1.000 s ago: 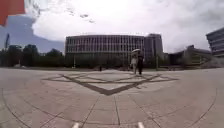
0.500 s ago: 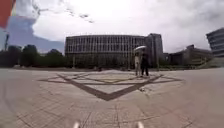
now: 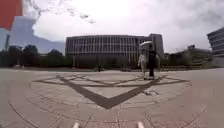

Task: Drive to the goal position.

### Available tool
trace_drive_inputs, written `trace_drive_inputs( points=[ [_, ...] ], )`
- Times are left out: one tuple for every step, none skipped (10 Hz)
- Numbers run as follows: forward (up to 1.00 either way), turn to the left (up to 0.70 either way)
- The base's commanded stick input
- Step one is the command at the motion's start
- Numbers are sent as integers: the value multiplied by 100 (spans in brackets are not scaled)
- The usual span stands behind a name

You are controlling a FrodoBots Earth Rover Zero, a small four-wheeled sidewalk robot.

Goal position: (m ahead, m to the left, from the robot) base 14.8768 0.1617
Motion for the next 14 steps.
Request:
trace_drive_inputs(
  points=[
    [70, 0],
    [70, 0],
    [70, 0],
    [70, 0],
    [70, 0],
    [70, 0],
    [70, 0],
    [70, 0],
    [70, 0],
    [70, 0],
    [70, 0],
    [70, 0],
    [70, 0],
    [70, 0]
  ],
)
